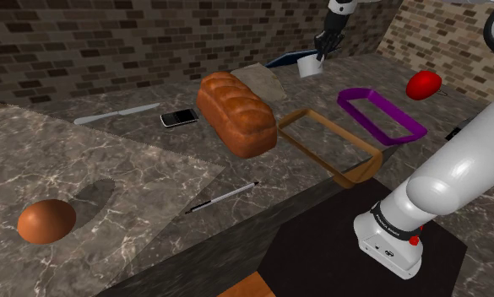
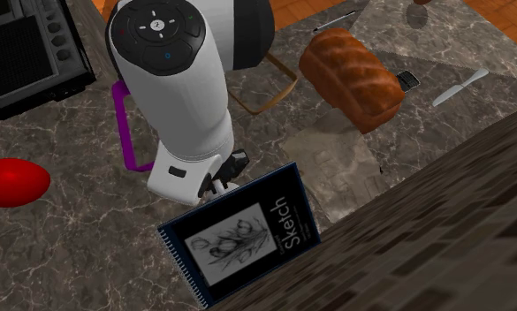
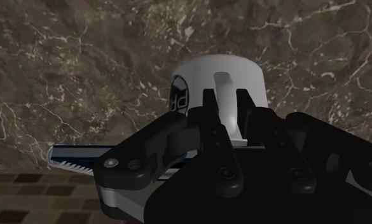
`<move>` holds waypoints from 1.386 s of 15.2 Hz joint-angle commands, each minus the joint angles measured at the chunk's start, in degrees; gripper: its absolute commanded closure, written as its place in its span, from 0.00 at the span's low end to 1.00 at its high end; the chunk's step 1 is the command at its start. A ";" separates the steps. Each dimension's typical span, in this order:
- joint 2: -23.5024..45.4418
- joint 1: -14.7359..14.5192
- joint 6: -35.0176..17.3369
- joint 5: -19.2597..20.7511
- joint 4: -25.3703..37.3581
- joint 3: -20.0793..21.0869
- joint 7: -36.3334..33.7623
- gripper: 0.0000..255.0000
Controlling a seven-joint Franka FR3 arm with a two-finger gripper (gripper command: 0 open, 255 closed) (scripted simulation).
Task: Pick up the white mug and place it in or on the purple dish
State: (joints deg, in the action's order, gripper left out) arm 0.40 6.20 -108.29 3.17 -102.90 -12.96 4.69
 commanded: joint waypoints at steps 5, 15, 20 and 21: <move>-0.02 0.01 0.75 0.01 0.73 -0.01 0.03 1.00; 0.60 0.02 8.59 -0.24 9.18 -0.02 0.51 1.00; 1.46 0.09 12.67 -0.47 14.12 -0.08 0.84 1.00; 1.69 0.11 13.51 -0.53 15.18 -0.09 0.91 1.00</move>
State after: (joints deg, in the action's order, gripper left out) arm 1.89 6.30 -95.53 2.71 -88.76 -13.05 5.55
